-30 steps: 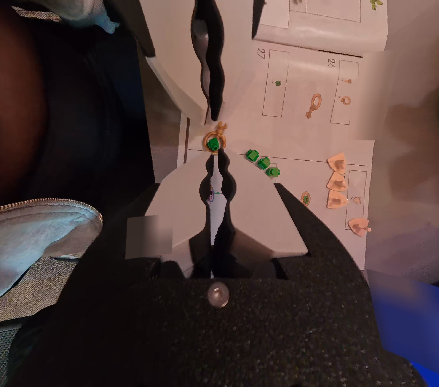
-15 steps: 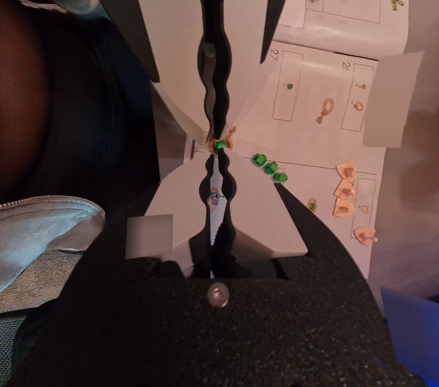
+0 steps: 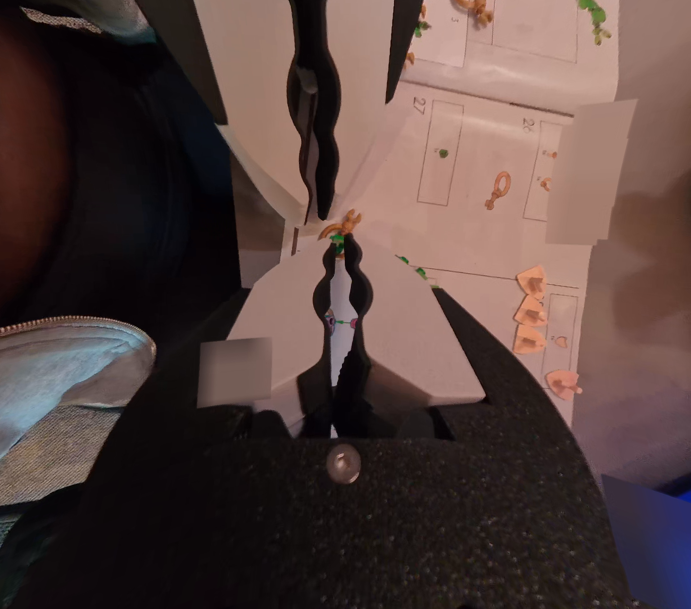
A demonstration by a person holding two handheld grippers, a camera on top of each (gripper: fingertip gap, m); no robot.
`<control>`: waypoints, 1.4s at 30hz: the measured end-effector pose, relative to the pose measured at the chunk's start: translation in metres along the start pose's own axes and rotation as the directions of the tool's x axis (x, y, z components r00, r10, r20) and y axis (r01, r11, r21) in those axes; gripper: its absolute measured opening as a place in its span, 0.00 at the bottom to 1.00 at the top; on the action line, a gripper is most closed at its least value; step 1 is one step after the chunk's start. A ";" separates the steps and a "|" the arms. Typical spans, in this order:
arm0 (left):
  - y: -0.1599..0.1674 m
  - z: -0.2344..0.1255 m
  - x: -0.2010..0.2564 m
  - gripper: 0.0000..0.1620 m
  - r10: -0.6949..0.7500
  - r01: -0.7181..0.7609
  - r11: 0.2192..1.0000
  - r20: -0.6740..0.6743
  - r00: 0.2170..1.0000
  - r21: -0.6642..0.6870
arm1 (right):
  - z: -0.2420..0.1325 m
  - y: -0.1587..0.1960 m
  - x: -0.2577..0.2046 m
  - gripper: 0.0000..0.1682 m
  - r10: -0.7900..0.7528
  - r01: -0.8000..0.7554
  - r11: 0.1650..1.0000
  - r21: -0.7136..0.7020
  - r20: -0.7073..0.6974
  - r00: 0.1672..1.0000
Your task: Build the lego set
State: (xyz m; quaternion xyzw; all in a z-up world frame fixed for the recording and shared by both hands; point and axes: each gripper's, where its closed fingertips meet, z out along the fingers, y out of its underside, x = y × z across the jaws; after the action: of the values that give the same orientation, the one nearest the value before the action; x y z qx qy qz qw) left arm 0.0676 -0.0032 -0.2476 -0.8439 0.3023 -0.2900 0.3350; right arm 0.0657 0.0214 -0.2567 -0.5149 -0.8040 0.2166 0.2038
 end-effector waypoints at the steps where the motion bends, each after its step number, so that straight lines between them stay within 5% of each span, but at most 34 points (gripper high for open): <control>1: 0.000 0.000 0.000 0.05 0.002 -0.002 1.000 -0.002 1.000 0.000 | 0.001 0.003 -0.001 0.03 0.014 -0.014 1.000 -0.010 0.014 1.000; 11: 0.000 -0.002 0.001 0.05 0.001 0.000 1.000 -0.016 1.000 0.019 | 0.002 0.004 0.003 0.02 0.283 -0.286 0.958 0.025 0.073 0.956; 13: 0.000 -0.001 0.001 0.05 0.000 0.000 1.000 -0.019 1.000 0.017 | 0.002 0.003 0.004 0.09 0.338 -0.342 0.939 0.025 0.091 0.937; 27: -0.004 -0.007 0.000 0.05 -0.029 0.031 0.998 -0.039 0.999 0.058 | -0.005 -0.004 0.001 0.05 0.449 -0.469 0.878 0.094 0.175 0.876; 32: -0.014 -0.020 -0.003 0.05 -0.095 0.110 0.982 -0.101 0.990 0.153 | -0.023 -0.019 -0.005 0.05 0.170 -0.202 0.968 0.150 0.198 0.965; 37: -0.051 -0.054 0.010 0.12 -0.271 0.500 0.809 -0.558 0.784 0.309 | -0.050 -0.047 0.003 0.05 -0.144 0.107 0.961 0.255 0.131 0.981; 42: -0.053 -0.052 0.007 0.13 -0.285 0.527 0.785 -0.565 0.774 0.325 | -0.057 -0.059 0.009 0.05 -0.255 0.225 0.947 0.228 0.115 0.960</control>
State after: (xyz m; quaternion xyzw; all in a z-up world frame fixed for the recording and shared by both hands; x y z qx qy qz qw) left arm 0.0529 0.0026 -0.1745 -0.6827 0.1019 -0.6235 0.3671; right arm 0.0499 0.0155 -0.1760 -0.3715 -0.8455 0.3110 0.2246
